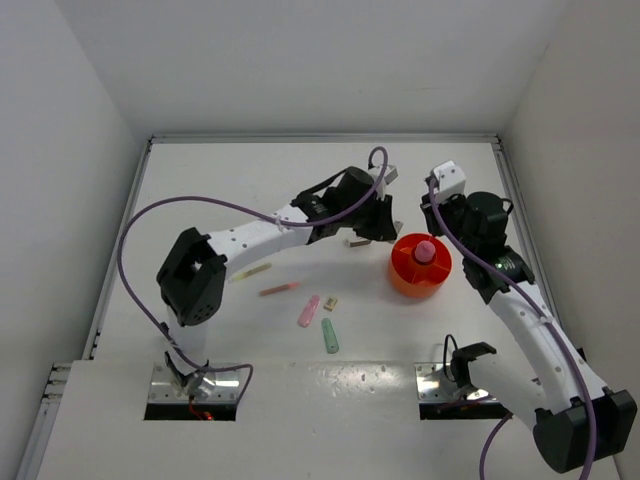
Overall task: Sort the stationery into containers
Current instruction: Place the stationery in the storage box, then pick up the stationery from the center of the board, then place the stationery in the storage box, then pick up the stapler from the center of the board.
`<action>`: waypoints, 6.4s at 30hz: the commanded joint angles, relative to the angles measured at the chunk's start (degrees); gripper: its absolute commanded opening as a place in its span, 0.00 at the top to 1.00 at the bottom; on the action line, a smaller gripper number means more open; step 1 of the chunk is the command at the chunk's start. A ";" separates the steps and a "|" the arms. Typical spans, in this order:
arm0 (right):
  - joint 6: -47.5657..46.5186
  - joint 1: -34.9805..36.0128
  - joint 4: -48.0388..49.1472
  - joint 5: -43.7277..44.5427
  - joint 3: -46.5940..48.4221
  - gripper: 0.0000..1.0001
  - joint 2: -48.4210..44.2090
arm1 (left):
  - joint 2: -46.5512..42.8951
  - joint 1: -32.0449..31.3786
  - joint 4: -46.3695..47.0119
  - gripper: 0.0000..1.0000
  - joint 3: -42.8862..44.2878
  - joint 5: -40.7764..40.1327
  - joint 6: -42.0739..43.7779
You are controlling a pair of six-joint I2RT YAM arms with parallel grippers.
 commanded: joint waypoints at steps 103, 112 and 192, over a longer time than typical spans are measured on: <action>-2.03 -0.42 -3.59 -10.52 2.07 0.32 0.99 | 1.87 -11.67 -16.63 0.61 -20.04 -30.38 -14.12; -2.03 -0.42 -3.06 -10.00 2.07 0.32 0.46 | -0.65 -11.15 -15.58 0.82 -18.99 -28.80 -13.59; -57.57 9.07 -58.20 -37.27 49.10 0.34 54.86 | -54.11 9.42 -27.97 0.09 -33.39 -40.31 -4.89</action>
